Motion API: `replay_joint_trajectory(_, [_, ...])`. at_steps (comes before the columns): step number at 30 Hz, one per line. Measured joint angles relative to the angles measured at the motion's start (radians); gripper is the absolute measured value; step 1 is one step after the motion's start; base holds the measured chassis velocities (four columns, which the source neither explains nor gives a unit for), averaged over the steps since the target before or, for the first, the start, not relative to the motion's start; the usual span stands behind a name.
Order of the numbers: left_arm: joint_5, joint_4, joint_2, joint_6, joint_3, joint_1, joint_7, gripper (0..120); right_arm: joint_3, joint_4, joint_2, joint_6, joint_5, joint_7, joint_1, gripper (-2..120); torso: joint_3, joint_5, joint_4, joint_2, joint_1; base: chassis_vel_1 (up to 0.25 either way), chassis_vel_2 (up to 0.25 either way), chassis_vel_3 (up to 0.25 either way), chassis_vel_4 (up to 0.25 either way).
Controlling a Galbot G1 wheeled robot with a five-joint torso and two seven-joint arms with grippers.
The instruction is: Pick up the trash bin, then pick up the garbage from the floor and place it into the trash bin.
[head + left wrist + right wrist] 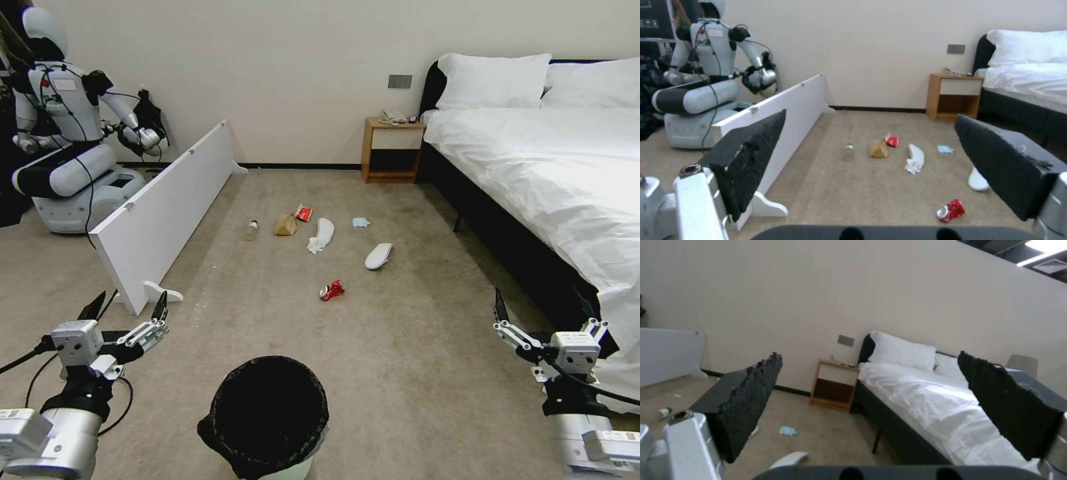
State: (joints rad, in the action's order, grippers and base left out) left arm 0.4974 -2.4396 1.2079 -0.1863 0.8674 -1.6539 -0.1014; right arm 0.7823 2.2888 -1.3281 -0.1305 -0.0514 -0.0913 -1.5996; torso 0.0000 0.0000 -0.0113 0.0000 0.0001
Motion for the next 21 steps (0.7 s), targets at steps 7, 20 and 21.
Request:
replay_joint_trajectory(7, [-0.007, -0.009, 0.000, -0.007, -0.011, -0.004, -0.001, 100, 0.000, 0.008, 0.000, 0.000, -0.002, 0.005, -0.007, 100, 0.000, 0.0000, 0.0000, 0.000, 0.000, 0.000, 0.000, 0.000, 0.000])
replay_joint_trajectory(20, [0.008, -0.037, -0.013, -0.212, -0.135, -0.047, -0.105, 100, 0.017, 0.010, 0.004, 0.000, -0.009, 0.013, -0.027, 100, 0.000, 0.0001, -0.0002, 0.000, 0.000, 0.000, 0.000, 0.000, 0.000])
replay_joint_trajectory(21, [0.009, -0.031, -0.018, -0.260, -0.146, -0.049, -0.118, 100, 0.020, 0.011, 0.004, -0.001, -0.009, 0.014, -0.029, 100, 0.000, 0.0000, -0.0002, 0.000, 0.000, 0.000, 0.000, 0.000, 0.000])
